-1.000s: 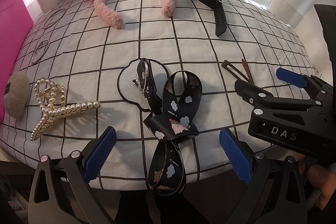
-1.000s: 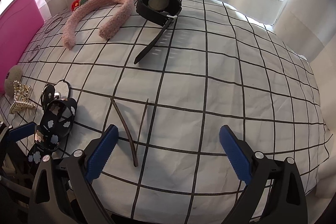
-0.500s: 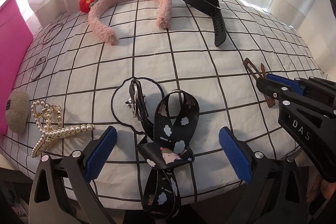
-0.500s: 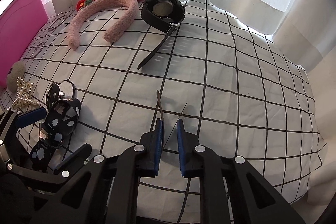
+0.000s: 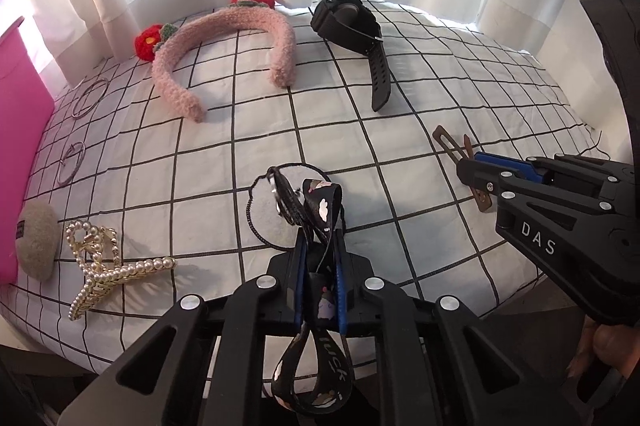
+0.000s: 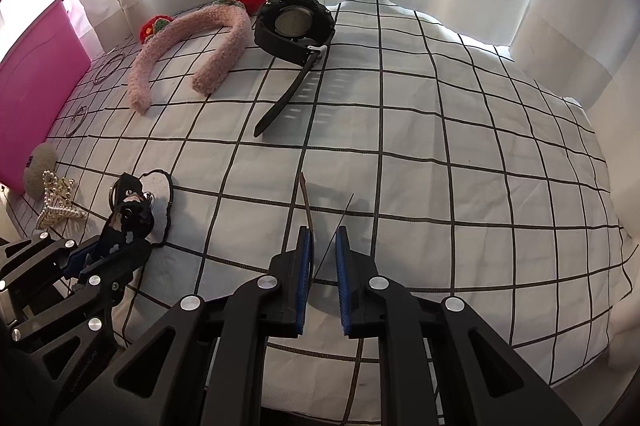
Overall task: Organize jewelry
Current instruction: 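Carry the lanyard in the left tool and hairpins in the right tool over the pink tub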
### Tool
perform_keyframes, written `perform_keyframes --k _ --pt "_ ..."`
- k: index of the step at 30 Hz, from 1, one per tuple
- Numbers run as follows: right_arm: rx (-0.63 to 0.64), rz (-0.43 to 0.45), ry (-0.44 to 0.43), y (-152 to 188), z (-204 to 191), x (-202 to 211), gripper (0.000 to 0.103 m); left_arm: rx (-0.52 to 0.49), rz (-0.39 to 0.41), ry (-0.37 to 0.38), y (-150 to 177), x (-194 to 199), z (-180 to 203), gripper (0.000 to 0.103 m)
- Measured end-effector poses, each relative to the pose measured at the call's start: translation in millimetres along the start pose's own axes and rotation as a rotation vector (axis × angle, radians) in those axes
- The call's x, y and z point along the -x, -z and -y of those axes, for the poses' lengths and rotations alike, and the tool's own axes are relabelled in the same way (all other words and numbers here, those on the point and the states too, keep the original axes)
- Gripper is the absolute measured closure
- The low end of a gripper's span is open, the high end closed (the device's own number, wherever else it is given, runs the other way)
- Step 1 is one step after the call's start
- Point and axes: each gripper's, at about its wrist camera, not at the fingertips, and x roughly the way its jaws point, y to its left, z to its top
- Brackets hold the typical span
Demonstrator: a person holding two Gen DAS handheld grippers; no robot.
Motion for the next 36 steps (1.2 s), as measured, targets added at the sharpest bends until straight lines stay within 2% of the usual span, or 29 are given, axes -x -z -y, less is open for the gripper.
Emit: perform_keyframes --k 11,20,29,36 --pt "-0.017 0.04 -0.003 -6.5 -7.7 19.4 0.091 0.029 0.09 -0.008 -23.2 37.1 -20.5 0.091" --pt "0.008 0.104 -0.004 -29.0 -34.8 53.4 0.091 0.051 0.171 -0.035 -47.1 75.0 -46.0 0.091" --pt "0.081 0.185 -0.034 -68.5 -87.8 91.7 0.091 0.098 0.274 -0.071 -65.9 128.8 -95.4 0.091" --pt "0.168 0.275 -0.08 -108.0 -146.3 117.4 0.091 0.157 0.352 -0.123 -72.2 176.3 -154.5 0.091"
